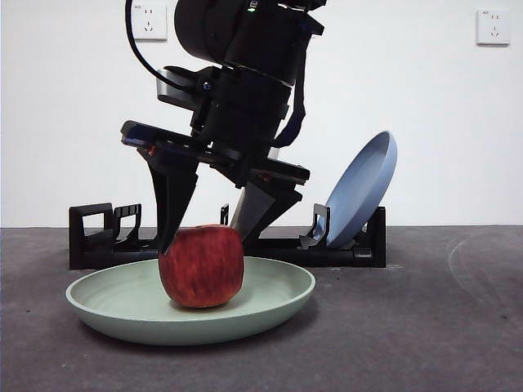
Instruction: Take the green plate from the plate rack,put the plate on the table,take the apple from the table,put the apple in the plate
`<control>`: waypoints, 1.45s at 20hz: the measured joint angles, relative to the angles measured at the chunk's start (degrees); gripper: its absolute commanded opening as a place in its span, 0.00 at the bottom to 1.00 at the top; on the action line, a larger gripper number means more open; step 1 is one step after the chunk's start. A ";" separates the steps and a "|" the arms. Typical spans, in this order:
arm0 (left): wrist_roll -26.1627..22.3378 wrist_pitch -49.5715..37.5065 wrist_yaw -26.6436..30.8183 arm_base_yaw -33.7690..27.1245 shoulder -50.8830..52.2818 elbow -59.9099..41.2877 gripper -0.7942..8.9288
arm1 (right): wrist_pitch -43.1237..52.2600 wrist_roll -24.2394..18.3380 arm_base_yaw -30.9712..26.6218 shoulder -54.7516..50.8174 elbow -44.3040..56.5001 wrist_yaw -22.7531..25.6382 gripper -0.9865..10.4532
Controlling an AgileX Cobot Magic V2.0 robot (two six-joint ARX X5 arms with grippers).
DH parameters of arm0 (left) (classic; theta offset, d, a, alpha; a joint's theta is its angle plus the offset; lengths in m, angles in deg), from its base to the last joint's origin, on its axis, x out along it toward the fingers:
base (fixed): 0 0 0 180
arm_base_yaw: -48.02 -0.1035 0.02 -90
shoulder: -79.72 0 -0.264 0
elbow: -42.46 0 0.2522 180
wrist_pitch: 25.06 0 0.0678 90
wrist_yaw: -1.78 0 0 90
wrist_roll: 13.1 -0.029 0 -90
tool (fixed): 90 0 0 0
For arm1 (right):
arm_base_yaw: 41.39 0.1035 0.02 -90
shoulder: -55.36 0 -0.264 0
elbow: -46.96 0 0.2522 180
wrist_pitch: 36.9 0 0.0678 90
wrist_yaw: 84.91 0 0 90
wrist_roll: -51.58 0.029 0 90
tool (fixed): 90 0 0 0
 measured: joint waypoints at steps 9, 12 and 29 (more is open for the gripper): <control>0.00 0.00 0.00 0.00 0.00 0.00 0.28 | -0.94 -0.13 0.00 0.00 -0.09 0.02 0.59; 0.00 0.00 0.00 0.00 0.00 0.00 0.28 | -1.11 0.00 0.00 0.00 -0.09 0.00 0.59; 0.00 -3.43 3.72 0.00 0.00 0.00 0.28 | -36.65 -8.11 0.00 0.09 -34.82 8.13 0.58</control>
